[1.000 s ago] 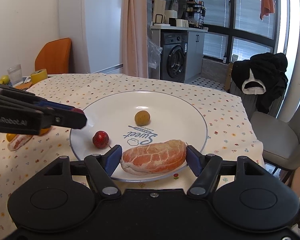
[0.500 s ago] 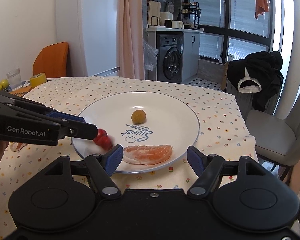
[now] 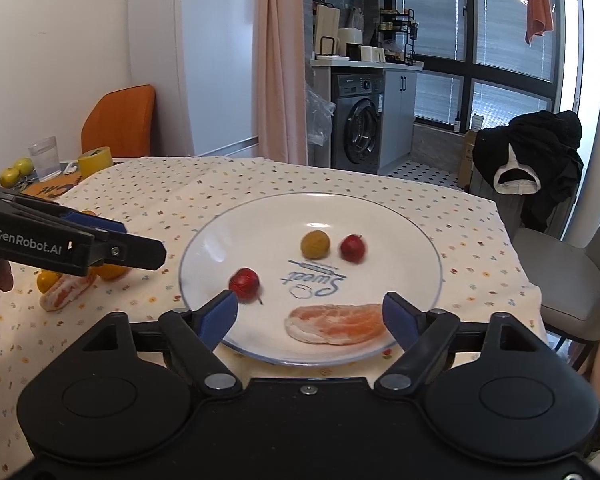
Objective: Organize fruits
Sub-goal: 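Open the right tool onto the plate while the left tool releases the red plum, then withdraw both open tools from the plate back toward the loose fruit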
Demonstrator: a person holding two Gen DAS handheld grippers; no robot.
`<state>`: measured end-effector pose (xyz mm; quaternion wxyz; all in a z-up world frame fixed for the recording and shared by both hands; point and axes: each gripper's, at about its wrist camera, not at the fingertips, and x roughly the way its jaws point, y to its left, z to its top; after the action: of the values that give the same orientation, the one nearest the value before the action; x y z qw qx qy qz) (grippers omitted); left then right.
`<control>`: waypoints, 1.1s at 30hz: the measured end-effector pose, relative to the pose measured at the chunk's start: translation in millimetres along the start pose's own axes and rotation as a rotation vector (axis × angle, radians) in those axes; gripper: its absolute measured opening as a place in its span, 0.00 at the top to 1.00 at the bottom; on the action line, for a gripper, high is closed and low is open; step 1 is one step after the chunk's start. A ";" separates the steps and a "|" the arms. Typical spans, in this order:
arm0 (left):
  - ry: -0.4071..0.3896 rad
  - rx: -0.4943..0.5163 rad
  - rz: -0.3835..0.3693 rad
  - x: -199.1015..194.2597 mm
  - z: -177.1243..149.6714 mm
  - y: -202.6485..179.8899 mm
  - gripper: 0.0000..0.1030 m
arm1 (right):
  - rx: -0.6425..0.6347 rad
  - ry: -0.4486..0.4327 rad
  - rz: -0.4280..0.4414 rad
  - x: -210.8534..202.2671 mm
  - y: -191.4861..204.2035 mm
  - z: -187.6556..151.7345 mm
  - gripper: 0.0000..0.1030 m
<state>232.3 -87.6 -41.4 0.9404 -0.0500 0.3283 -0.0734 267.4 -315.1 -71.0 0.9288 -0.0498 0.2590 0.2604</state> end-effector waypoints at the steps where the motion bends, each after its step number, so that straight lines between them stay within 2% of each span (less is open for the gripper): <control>1: -0.002 -0.006 0.006 -2.3 -0.7 3.5 0.33 | -0.001 -0.002 0.002 0.3 2.2 0.7 0.18; 5: -0.019 -0.024 0.033 -11.6 -3.7 15.8 0.23 | 0.008 -0.003 0.017 2.7 8.1 3.7 0.09; 9: -0.035 -0.057 0.053 -21.6 -5.4 30.8 0.20 | 0.013 -0.005 0.023 4.9 15.4 6.1 0.00; 20: -0.065 -0.146 0.155 -48.1 -11.3 77.0 0.17 | 0.005 -0.003 0.073 10.6 37.3 14.1 0.00; 33: -0.078 -0.203 0.194 -74.2 -25.3 107.3 0.17 | -0.036 -0.002 0.141 16.1 67.4 23.0 0.00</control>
<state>170.3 29.5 -31.1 0.9452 -0.1156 0.3006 0.0535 255.4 -244.6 -56.5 0.9073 -0.0480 0.2561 0.3300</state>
